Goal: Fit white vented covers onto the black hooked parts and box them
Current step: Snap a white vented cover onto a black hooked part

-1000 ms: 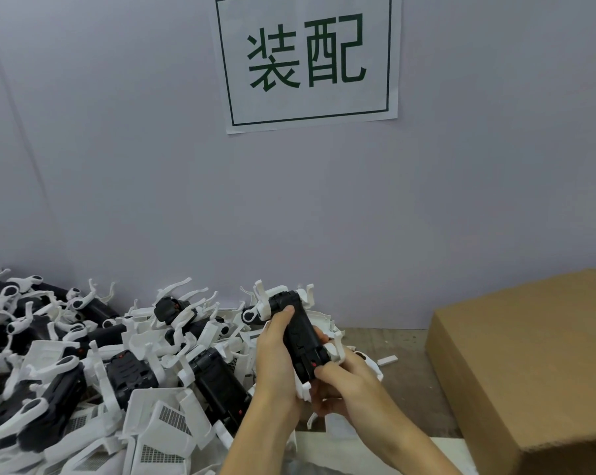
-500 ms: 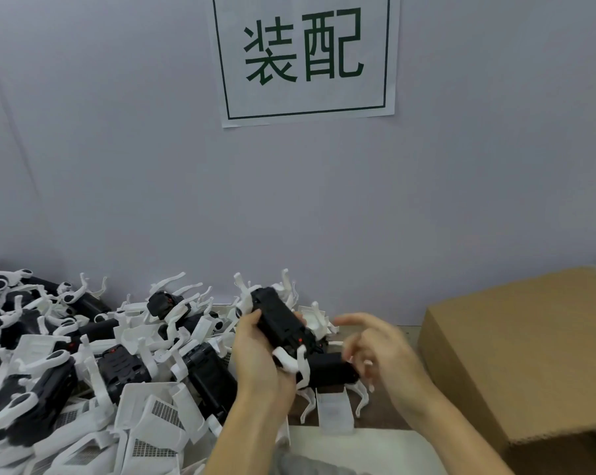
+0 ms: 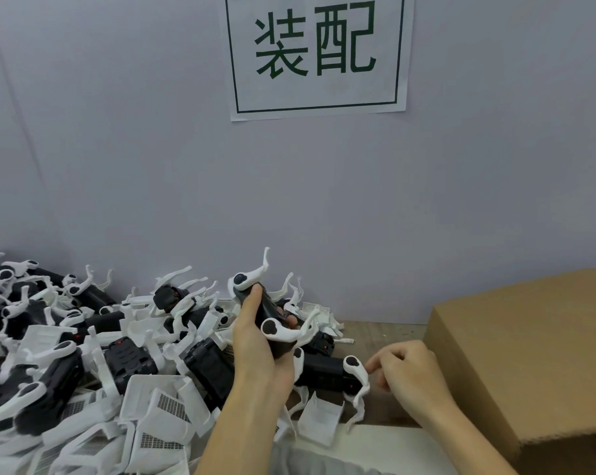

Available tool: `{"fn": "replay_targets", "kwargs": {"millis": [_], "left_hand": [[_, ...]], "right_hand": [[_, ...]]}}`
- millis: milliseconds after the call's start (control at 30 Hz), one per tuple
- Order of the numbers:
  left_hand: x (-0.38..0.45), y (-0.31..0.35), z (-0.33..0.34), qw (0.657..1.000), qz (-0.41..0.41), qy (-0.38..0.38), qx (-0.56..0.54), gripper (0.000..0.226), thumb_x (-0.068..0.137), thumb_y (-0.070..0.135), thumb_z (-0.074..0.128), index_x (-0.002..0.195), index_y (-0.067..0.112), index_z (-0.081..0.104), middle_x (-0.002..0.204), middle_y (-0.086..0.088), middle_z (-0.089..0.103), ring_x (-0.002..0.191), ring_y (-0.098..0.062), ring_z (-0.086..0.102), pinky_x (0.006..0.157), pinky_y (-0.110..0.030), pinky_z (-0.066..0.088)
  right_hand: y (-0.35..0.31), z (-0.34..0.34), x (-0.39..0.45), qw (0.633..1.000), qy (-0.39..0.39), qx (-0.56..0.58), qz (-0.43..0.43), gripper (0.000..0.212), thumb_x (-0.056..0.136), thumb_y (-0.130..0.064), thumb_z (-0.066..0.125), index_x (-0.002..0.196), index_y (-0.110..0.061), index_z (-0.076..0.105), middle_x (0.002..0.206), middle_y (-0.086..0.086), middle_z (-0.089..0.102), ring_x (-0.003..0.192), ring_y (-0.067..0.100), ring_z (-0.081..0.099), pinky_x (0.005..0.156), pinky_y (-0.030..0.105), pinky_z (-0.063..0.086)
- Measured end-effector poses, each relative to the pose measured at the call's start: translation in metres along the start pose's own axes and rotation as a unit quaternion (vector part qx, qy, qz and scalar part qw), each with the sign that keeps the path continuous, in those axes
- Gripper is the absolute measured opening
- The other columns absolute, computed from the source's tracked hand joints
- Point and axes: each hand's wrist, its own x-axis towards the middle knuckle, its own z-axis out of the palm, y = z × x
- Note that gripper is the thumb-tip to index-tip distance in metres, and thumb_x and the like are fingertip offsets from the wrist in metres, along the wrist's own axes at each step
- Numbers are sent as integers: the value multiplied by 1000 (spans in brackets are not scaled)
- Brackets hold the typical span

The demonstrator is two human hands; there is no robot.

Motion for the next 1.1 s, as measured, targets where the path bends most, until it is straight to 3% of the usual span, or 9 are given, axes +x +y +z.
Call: {"fn": "replay_targets", "kwargs": {"millis": [100, 300, 367, 467, 533, 633, 767, 933, 1100], "left_hand": [[-1, -2, 0, 1000, -1, -12, 8, 22, 95, 33, 60, 93, 11, 62, 66, -11, 65, 54, -22, 63, 54, -31, 57], [3, 2, -2, 993, 18, -7, 117, 21, 95, 23, 56, 98, 3, 61, 80, -17, 69, 73, -31, 70, 72, -41, 57], [6, 3, -2, 980, 56, 26, 189, 32, 91, 18, 71, 117, 3, 61, 106, -17, 72, 99, -33, 70, 91, -50, 56], [7, 2, -4, 964, 84, 62, 243, 38, 77, 17, 85, 106, 1, 68, 102, -18, 75, 93, -31, 73, 91, -50, 57], [5, 3, -4, 966, 77, 69, 236, 31, 73, 16, 87, 95, 0, 71, 95, -18, 77, 86, -31, 75, 84, -46, 59], [1, 4, -2, 977, 49, 42, 202, 28, 74, 15, 85, 94, -1, 74, 96, -18, 77, 92, -34, 74, 85, -46, 59], [-3, 3, 2, 976, 49, 17, 210, 27, 78, 14, 82, 98, -1, 73, 97, -18, 76, 88, -31, 74, 85, -47, 59], [-6, 2, 5, 974, 53, 19, 217, 54, 76, 13, 84, 119, -10, 60, 109, -25, 72, 99, -40, 71, 91, -57, 56], [-6, 1, 4, 973, 49, 21, 225, 59, 76, 15, 85, 121, -7, 54, 113, -25, 70, 105, -40, 69, 95, -59, 53]], "right_hand": [[5, 1, 0, 999, 39, 12, -2, 45, 86, -1, 50, 55, -25, 73, 55, 10, 66, 48, 17, 49, 52, 27, 39], [-3, 3, -6, 994, 54, 42, -86, 37, 82, 5, 56, 61, -22, 69, 47, -7, 57, 41, 5, 43, 43, 14, 32], [-17, -1, -13, 989, 17, 23, -144, 36, 77, 7, 55, 56, -19, 68, 45, -8, 54, 42, 4, 44, 44, 14, 32], [-44, 1, -23, 974, -96, -57, -196, 26, 75, -6, 52, 62, -16, 72, 51, -8, 62, 46, 5, 52, 46, 13, 35], [-55, 12, -31, 958, -160, -159, -178, 21, 78, -20, 50, 69, -15, 68, 65, -3, 63, 55, 10, 55, 49, 26, 45], [-58, 34, -46, 931, -164, -310, -102, 28, 91, -33, 50, 68, -21, 38, 78, -6, 35, 79, 22, 44, 62, 32, 38], [-53, 47, -53, 943, -139, -299, -29, 36, 94, -23, 54, 68, -23, 29, 83, -2, 27, 99, 26, 52, 73, 31, 37], [-53, 41, -49, 940, -132, -313, 2, 32, 85, 1, 48, 69, -20, 30, 87, 0, 26, 84, 22, 38, 73, 29, 38], [-63, 22, -42, 917, -196, -347, -6, 24, 85, -3, 48, 73, -19, 35, 79, -3, 34, 73, 18, 44, 62, 27, 39]]}}
